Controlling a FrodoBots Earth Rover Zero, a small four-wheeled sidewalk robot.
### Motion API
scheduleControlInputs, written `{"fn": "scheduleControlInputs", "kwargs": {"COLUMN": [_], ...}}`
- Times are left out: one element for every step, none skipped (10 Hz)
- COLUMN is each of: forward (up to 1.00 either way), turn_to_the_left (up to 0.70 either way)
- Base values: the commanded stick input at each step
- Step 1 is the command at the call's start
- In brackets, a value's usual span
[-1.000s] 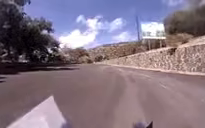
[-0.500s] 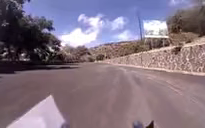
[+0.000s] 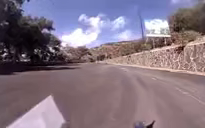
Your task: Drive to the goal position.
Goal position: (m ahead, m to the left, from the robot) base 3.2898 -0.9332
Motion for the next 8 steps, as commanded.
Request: {"fn": "scheduleControlInputs", "kwargs": {"forward": [0.5, 0.5, 0.5, 0.5, 0.5, 0.5, 0.5, 0.5], "turn_to_the_left": [0.0, 0.0, 0.0, 0.0, 0.0, 0.0, 0.0, 0.0]}}
